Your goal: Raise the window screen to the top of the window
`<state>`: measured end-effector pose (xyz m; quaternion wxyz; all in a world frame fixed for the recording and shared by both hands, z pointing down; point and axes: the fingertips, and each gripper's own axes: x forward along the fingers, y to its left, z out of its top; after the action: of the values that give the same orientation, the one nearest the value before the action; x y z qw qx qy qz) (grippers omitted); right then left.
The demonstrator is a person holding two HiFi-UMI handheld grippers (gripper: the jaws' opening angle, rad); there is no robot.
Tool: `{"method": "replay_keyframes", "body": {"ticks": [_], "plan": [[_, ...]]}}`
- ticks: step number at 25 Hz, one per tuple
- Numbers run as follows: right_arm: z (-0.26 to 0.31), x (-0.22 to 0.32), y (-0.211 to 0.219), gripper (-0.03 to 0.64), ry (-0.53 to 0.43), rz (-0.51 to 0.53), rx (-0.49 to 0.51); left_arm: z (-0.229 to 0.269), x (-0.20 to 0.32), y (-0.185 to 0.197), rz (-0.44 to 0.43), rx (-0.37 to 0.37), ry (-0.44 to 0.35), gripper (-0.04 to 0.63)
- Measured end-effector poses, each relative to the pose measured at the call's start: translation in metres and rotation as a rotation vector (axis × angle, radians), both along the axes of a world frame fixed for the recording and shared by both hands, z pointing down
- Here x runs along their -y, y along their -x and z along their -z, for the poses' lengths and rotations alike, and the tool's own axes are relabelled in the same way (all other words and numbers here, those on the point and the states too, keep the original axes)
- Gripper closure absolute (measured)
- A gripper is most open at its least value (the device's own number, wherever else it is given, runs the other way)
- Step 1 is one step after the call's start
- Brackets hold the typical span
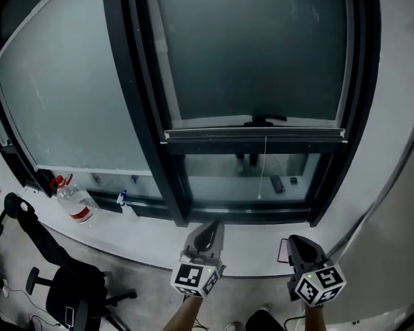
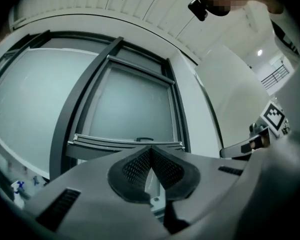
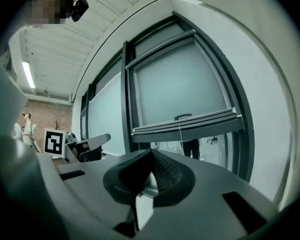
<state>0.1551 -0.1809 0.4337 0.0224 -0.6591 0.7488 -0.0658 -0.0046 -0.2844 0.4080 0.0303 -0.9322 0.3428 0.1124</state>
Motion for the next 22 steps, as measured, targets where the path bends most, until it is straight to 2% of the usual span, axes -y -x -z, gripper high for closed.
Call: {"method": "replay_keyframes", "body": {"ticks": [6,9,11,15,16,17,19,22], "plan": [[-0.004,0.109,-0.074,0.611,-0.016,0.015,-0.072,-0.005,0.102,-0.067,0.050,-0.036,0.018,0.592],[0.013,0.153,-0.104,0.611,-0.023,0.057,-0.135,0.001,0.138,-0.107,0.034,0.014,-0.015,0.592],[0.024,0.180,-0.120,0.611,-0.027,0.101,-0.225,0.004,0.159,-0.128,0.026,0.066,-0.065,0.592],[0.046,0.232,-0.134,0.609,-0.004,0.186,-0.415,0.022,0.195,-0.156,0.012,0.244,-0.199,0.591],[0.050,0.242,-0.135,0.576,0.021,0.221,-0.467,0.028,0.201,-0.162,0.006,0.293,-0.242,0.591],[0.052,0.252,-0.137,0.511,0.049,0.249,-0.535,0.032,0.209,-0.168,-0.003,0.345,-0.280,0.579],[0.056,0.275,-0.143,0.485,0.094,0.263,-0.727,0.039,0.229,-0.177,-0.030,0.468,-0.343,0.506],[0.053,0.303,-0.156,0.486,0.156,0.248,-1.039,0.030,0.262,-0.180,-0.046,0.726,-0.414,0.499]]}}
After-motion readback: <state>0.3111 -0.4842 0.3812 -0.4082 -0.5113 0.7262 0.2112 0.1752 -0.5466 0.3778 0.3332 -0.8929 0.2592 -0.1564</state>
